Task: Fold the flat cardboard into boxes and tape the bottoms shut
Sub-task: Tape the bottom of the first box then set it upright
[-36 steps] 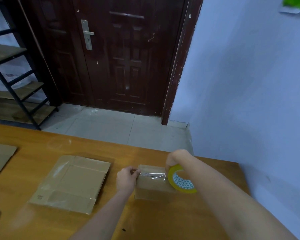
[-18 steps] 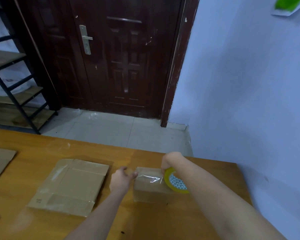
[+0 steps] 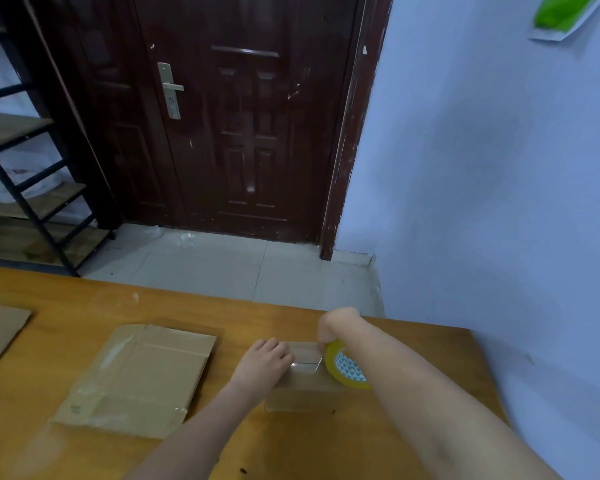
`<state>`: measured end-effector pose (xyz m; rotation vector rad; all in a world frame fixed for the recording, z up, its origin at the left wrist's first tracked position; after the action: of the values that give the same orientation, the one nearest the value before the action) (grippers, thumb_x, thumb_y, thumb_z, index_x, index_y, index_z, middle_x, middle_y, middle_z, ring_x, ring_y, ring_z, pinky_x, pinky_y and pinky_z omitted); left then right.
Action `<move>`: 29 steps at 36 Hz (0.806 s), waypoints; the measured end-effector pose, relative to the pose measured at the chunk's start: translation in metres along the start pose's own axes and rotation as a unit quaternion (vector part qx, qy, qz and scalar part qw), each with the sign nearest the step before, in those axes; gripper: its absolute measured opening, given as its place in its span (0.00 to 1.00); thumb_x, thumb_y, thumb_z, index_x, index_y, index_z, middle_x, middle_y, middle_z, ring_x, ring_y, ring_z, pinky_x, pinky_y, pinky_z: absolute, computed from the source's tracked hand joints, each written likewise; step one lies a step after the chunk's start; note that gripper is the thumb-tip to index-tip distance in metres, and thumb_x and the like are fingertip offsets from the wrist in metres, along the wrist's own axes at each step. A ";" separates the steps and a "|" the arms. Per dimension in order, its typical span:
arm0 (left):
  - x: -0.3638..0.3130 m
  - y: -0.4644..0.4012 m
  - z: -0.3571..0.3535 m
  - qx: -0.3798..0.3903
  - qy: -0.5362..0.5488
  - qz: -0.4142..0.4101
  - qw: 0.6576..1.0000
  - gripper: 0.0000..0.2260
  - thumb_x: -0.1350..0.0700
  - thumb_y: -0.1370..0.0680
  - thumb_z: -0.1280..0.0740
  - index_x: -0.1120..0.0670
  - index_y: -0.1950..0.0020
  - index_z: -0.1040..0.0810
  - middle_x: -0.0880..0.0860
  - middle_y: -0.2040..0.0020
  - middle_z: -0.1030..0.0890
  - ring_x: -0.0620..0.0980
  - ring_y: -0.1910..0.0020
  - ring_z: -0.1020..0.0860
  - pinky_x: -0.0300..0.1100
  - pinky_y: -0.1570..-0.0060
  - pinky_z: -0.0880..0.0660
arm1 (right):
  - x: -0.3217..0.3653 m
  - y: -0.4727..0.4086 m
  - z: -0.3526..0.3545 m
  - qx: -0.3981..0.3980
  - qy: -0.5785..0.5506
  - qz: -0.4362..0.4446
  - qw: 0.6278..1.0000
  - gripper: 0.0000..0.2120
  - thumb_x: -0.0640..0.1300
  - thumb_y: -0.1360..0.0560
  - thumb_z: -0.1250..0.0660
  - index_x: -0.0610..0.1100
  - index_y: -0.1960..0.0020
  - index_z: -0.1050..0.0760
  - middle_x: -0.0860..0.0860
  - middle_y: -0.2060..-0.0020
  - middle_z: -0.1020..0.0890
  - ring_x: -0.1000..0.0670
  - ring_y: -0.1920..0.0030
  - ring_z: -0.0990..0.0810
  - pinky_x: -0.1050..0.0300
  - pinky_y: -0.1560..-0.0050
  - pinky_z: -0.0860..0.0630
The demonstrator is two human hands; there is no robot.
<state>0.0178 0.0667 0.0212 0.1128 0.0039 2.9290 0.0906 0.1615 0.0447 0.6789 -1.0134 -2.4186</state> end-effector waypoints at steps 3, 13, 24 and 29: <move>-0.001 0.000 0.002 0.008 -0.003 -0.008 1.000 0.24 0.53 0.57 0.18 0.48 0.63 0.17 0.46 0.64 0.19 0.46 0.65 0.19 0.36 0.62 0.21 | 0.000 0.001 -0.001 0.002 -0.002 0.005 1.000 0.28 0.54 0.25 0.35 0.45 0.28 0.35 0.48 0.32 0.29 0.42 0.34 0.28 0.47 0.37 0.29; -0.037 0.015 -0.008 0.093 -0.027 0.077 0.992 0.24 0.49 0.23 0.46 0.62 0.41 0.20 0.62 0.49 0.17 0.59 0.48 0.19 0.49 0.45 0.24 | -0.013 0.001 -0.007 -0.024 -0.036 0.038 0.998 0.32 0.59 0.26 0.34 0.41 0.29 0.33 0.45 0.32 0.28 0.41 0.36 0.27 0.47 0.37 0.27; -0.028 0.016 -0.022 0.083 -0.028 0.117 0.989 0.24 0.64 0.18 0.50 0.68 0.25 0.55 0.70 0.26 0.46 0.67 0.26 0.44 0.56 0.26 0.46 | -0.033 0.020 -0.004 -0.033 -0.124 0.120 0.984 0.34 0.66 0.29 0.35 0.43 0.33 0.28 0.48 0.38 0.24 0.45 0.41 0.26 0.51 0.42 0.29; -0.023 0.010 -0.018 0.091 -0.037 0.110 0.989 0.26 0.65 0.19 0.46 0.66 0.24 0.53 0.68 0.25 0.44 0.64 0.25 0.43 0.53 0.25 0.46 | -0.044 0.030 -0.002 -0.036 -0.194 0.144 0.970 0.30 0.61 0.26 0.34 0.47 0.29 0.32 0.49 0.32 0.28 0.45 0.33 0.30 0.51 0.36 0.31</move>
<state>0.0362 0.0520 0.0021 0.2680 0.2655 3.1369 0.1324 0.1658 0.0783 0.0226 -1.0767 -2.3574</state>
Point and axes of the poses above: each hand's wrist, its own y-axis away from the middle knuckle, its own z-axis out of the back of the hand, x = y × z, the point moved 10 cm from there along -y, towards the middle knuckle
